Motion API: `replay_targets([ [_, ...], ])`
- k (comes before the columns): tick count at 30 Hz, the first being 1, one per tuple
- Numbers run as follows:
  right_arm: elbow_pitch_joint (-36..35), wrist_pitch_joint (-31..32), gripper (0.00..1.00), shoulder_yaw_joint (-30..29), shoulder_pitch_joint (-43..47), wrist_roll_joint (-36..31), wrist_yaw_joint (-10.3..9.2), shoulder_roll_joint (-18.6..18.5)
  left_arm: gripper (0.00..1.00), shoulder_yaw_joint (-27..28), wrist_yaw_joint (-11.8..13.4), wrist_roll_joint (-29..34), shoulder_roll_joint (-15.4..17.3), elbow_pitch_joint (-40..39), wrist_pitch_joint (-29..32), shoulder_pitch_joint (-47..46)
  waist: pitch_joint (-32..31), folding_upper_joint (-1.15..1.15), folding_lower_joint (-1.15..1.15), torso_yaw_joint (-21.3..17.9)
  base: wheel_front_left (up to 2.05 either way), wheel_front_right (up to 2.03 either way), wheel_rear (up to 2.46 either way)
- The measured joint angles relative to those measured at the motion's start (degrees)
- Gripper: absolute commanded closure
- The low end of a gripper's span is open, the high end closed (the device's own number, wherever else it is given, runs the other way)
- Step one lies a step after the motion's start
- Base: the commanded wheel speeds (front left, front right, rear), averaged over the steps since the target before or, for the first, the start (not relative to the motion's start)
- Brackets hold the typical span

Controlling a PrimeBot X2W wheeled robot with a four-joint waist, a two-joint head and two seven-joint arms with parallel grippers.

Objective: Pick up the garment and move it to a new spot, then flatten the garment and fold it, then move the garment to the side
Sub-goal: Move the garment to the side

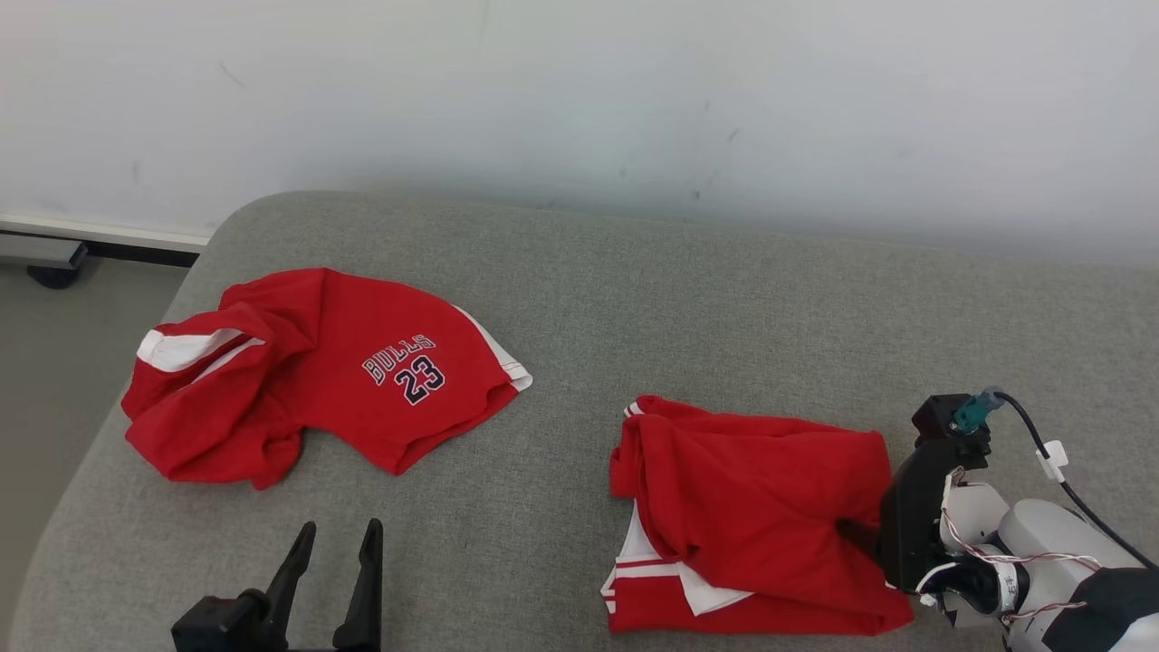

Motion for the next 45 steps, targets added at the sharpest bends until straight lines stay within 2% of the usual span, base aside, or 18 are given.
replay_targets([
  [4, 0.96, 1.12, 0.0, -0.03, -0.38, 0.01, -0.36, 0.12, 0.0, 0.04, 0.0, 0.01, -0.07, -0.05, 0.0, 0.03, 0.12, 0.0, 0.0, 0.17, 0.0, 0.0, 0.0],
  [7, 1.35, 2.19, 0.75, -0.09, -0.47, 0.08, -0.58, 0.15, 0.0, 0.45, 0.01, 0.01, -0.08, -0.19, 0.0, 0.2, 0.4, 0.0, 0.0, 0.3, 0.0, 0.0, 0.0],
  [8, 1.56, 2.16, 0.95, -0.38, -0.47, 0.33, -0.62, 0.27, 0.0, 0.53, 0.01, 0.01, -0.08, -0.18, 0.0, 0.2, 0.53, 0.0, 0.0, 0.3, 0.0, 0.0, 0.0],
  [9, 1.67, 2.18, 1.0, -0.57, -0.49, 0.65, -0.64, 0.38, 0.0, 0.59, 0.01, 0.01, -0.1, -0.19, 0.0, 0.19, 0.62, 0.0, 0.0, 0.32, 0.0, 0.0, 0.0],
  [19, 2.77, 1.23, 1.0, -1.97, -2.04, 1.26, -0.79, 1.32, 0.0, 1.1, 0.01, 0.18, -0.35, -0.37, 0.0, 0.19, 1.39, 0.0, 0.0, 0.15, 0.0, 0.0, 0.0],
  [23, 2.96, 0.03, 1.0, -2.55, -4.16, 1.15, -0.04, 1.05, 0.0, 1.41, 0.01, 0.22, -0.36, -0.31, 0.0, 0.19, 1.05, 0.0, 0.0, -0.17, 0.0, 0.0, 0.0],
  [34, 1.21, -1.63, 1.0, -4.58, -9.04, 0.8, 1.67, -2.89, 0.0, 1.72, 0.04, 0.47, -0.52, -0.3, 0.0, 1.57, -0.43, 0.01, 0.0, -2.66, 0.0, 0.0, 0.0],
  [45, 2.59, -0.23, 1.0, -6.27, -11.34, 1.0, 1.79, -6.34, 0.0, 2.15, -0.07, 0.79, -0.31, -0.75, 0.0, 1.58, -0.81, 0.0, 0.0, -6.28, 0.0, 0.0, 0.0],
])
